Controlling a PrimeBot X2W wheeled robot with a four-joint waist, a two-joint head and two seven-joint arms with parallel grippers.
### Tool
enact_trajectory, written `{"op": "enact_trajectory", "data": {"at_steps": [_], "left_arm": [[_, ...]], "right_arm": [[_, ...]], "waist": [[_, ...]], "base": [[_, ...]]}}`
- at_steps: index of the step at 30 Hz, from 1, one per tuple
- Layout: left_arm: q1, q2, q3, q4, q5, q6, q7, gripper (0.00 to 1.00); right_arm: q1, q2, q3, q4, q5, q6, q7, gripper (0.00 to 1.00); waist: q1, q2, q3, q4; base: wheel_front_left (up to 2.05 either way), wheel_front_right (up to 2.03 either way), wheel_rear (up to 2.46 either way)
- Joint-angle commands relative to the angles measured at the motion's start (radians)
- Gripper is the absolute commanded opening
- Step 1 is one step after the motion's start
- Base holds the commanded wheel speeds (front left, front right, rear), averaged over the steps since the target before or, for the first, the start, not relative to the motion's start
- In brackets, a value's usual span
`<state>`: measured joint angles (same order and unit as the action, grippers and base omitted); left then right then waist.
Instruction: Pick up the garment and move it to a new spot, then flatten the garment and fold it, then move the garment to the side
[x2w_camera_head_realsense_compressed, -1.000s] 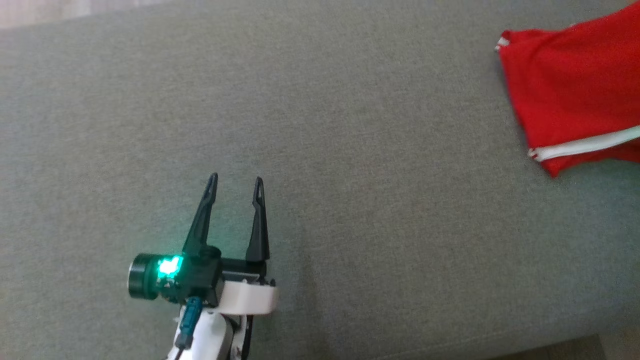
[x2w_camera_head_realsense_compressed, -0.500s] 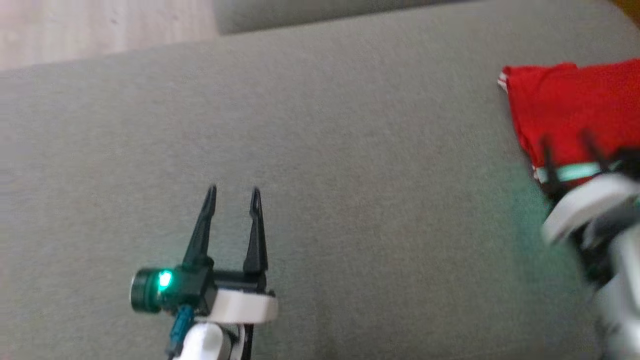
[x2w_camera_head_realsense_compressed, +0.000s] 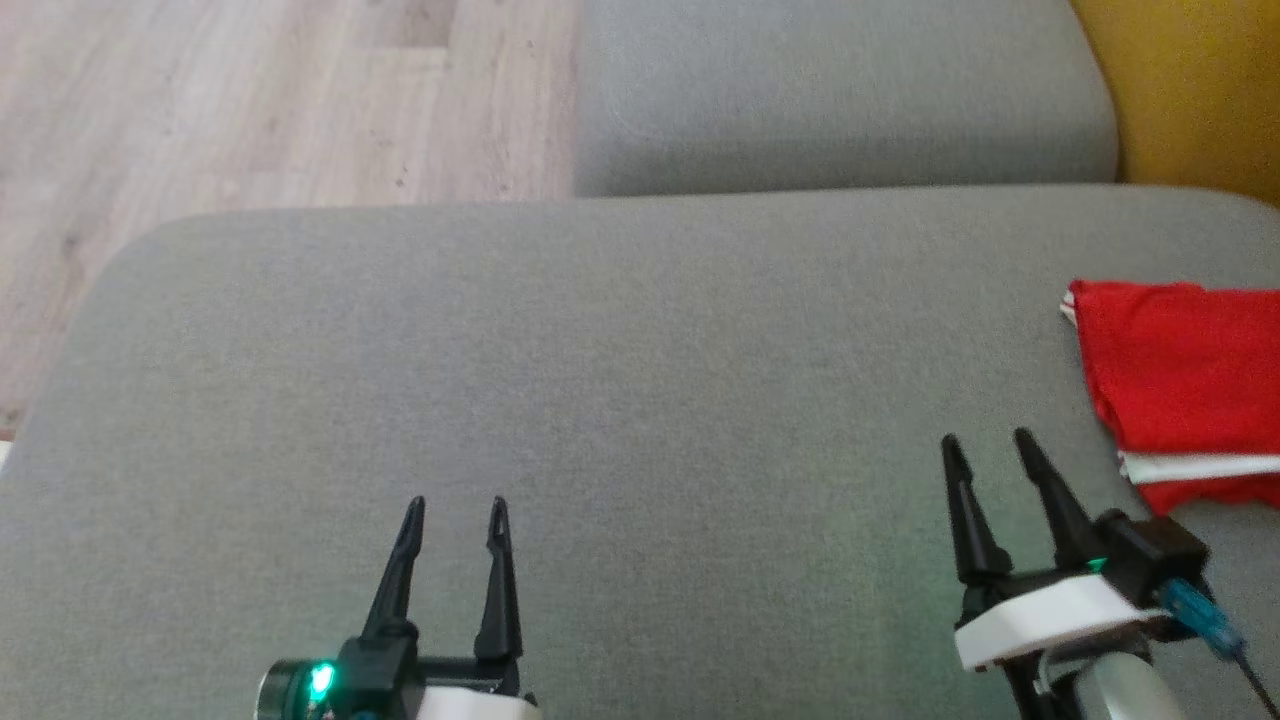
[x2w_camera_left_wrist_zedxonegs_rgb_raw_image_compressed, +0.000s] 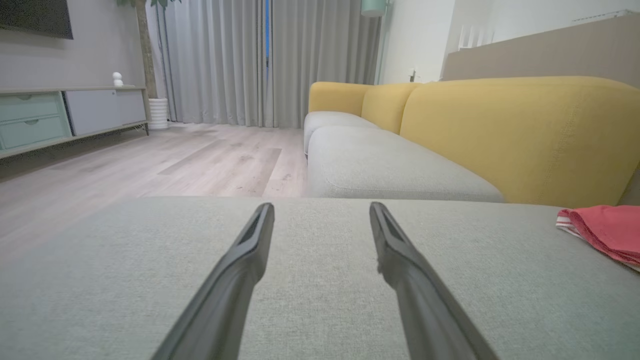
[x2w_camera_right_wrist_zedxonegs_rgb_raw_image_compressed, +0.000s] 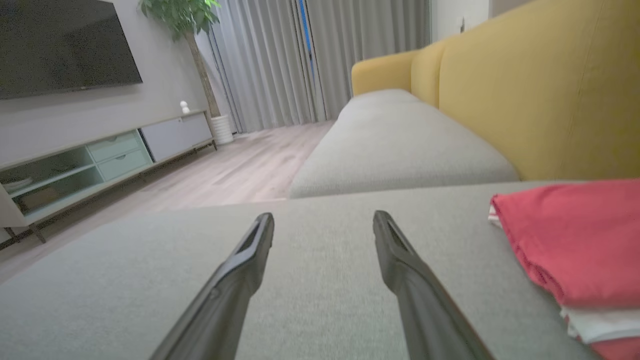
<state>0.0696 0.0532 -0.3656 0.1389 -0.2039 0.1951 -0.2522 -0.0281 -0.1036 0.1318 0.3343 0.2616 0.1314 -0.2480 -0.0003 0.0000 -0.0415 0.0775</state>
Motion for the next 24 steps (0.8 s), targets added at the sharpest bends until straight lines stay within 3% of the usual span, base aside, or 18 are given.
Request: {"op": "enact_trajectory", "data": {"at_steps": [1,8,23,24], "left_arm": [[-0.025,-0.003,0.039,-0.041,0.008,0.007,-0.010,1.00],[0.042,-0.003,0.049,-0.078,0.026,-0.002,-0.010,1.00],[0.072,-0.003,0.067,-0.064,0.047,-0.036,-0.010,1.00],[0.104,0.001,0.038,-0.037,0.039,-0.038,0.000,0.00]], "right_arm": [[-0.011,0.003,0.009,-0.052,-0.013,-0.001,-0.013,1.00],[0.149,0.040,-0.030,-0.204,-0.078,-0.001,-0.013,1.00],[0.210,0.053,-0.032,-0.221,-0.051,-0.001,-0.014,1.00],[0.229,0.059,-0.054,-0.191,-0.056,0.000,-0.003,0.00]], "waist": [[0.0003,0.0000,-0.016,0.013],[0.0003,0.0000,-0.037,0.020],[0.0003,0.0000,-0.079,-0.002],[0.0003,0.0000,-0.077,-0.001]], "base": [[0.00,0.00,0.00],[0.00,0.00,0.00],[0.00,0.00,0.00],[0.00,0.00,0.00]]}}
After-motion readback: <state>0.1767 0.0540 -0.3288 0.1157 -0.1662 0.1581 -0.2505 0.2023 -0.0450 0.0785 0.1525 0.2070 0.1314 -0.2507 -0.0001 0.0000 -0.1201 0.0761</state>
